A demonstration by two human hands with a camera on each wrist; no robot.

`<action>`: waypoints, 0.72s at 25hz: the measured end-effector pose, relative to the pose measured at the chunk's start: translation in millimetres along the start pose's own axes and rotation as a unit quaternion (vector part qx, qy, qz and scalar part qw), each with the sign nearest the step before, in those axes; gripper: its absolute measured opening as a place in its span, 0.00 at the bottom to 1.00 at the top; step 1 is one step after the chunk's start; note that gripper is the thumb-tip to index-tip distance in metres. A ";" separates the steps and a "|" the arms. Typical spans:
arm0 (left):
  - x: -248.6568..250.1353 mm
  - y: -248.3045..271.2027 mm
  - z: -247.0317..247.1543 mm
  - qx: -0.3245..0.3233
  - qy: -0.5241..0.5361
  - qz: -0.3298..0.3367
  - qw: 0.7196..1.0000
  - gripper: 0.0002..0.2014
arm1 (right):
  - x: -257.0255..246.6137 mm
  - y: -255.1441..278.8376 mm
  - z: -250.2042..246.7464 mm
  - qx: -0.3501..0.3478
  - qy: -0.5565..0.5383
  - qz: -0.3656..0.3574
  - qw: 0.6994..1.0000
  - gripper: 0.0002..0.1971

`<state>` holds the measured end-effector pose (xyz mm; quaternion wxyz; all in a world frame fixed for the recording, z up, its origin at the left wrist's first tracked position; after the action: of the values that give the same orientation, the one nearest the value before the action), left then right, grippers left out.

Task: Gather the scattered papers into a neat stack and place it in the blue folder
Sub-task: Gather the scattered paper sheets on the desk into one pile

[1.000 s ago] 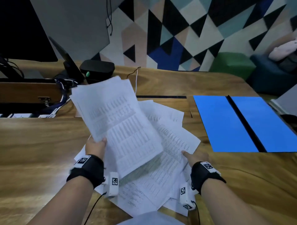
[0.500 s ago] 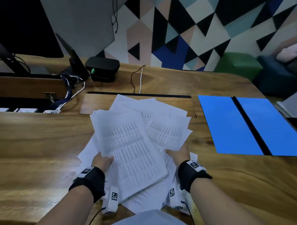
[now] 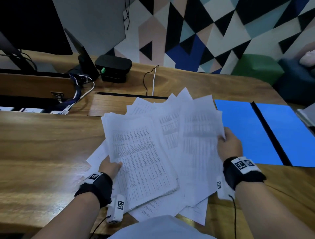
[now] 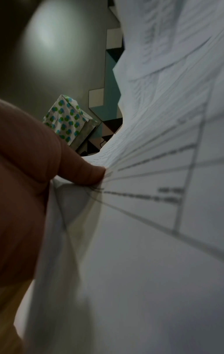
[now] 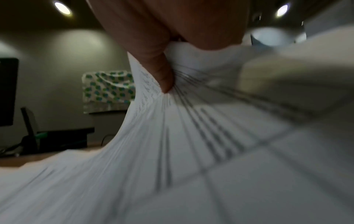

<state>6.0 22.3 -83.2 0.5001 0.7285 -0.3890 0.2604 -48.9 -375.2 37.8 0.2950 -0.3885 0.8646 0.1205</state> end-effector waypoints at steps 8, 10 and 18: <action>0.2 8.6 5.2 0.004 0.080 0.011 0.997 0.25 | -43.8 -14.6 -98.9 0.211 -0.186 -0.058 0.958 0.08; 5.5 15.9 8.2 -0.005 0.092 0.029 0.995 0.29 | -47.3 -15.4 -101.9 0.208 -0.220 -0.057 0.952 0.07; 20.6 23.8 26.3 -0.064 0.118 0.019 0.991 0.33 | 3.7 23.2 34.2 -0.079 -0.208 0.065 0.973 0.20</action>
<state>-2.4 -13.2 -64.5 0.5831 0.6518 -0.3564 0.3288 -53.9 -346.9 7.8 0.4286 -0.3196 0.7955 0.2853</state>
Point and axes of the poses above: each hand's wrist, its own y-axis away from the middle knuckle, its own z-axis out of the palm, x = y × z, the point moved 5 cm from there along -y, towards the middle knuckle, and after that the axes turned 1 degree about y, right-handed, at the moved point
